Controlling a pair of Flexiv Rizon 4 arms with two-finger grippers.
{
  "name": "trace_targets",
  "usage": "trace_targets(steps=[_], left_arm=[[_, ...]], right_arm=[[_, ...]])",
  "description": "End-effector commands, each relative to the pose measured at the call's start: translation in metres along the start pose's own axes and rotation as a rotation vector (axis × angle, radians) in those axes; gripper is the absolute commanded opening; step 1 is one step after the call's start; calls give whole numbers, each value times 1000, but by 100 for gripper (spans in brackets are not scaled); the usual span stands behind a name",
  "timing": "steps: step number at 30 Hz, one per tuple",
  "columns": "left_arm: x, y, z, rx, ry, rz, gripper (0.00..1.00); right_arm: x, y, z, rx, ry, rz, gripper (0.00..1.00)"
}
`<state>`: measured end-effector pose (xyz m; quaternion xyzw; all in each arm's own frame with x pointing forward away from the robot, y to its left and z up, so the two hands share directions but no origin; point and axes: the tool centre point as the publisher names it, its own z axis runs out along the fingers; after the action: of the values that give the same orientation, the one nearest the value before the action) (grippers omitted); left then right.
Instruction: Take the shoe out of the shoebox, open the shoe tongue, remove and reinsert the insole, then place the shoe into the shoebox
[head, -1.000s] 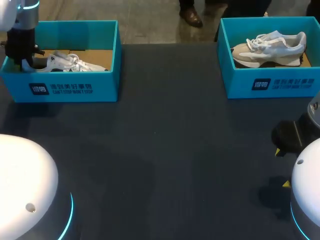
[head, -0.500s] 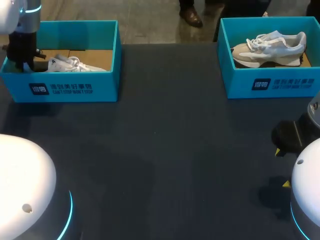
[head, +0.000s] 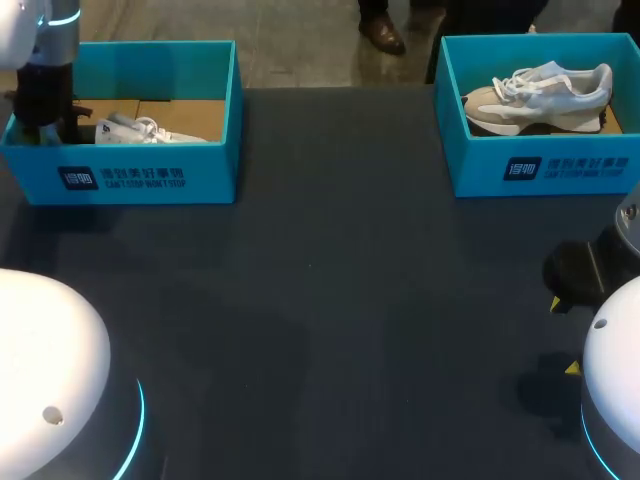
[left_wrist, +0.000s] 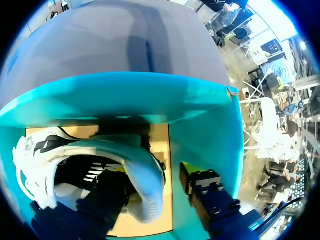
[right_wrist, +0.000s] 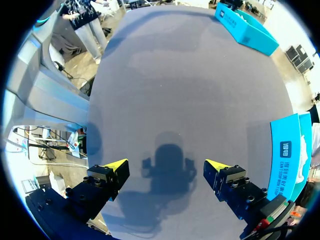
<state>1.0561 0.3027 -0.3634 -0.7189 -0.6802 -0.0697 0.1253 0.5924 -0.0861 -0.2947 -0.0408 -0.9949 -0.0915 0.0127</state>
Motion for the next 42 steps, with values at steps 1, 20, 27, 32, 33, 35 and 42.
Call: trace_targets(steps=[1,20,27,32,33,35,42], left_arm=[[-2,0,-2,-8,-3,-4,64],[2,4,-56,-119,-79,-9,100],[9,-2,-80,-144,-96,-25,100],[14,-10,-98,-160,-104,-35,100],[15,-11,-101,-160,-107,-39,100],[16,-15,-108,-162,-111,-39,100],[20,-25,-125,-161,-118,-37,100]], right_arm=[[3,0,1,1,-5,0,100],[3,0,1,1,-5,0,100],[3,0,1,1,-5,0,100],[3,0,1,1,-5,0,100],[3,0,1,1,-5,0,100],[3,0,1,1,-5,0,100],[3,0,1,1,-5,0,100]])
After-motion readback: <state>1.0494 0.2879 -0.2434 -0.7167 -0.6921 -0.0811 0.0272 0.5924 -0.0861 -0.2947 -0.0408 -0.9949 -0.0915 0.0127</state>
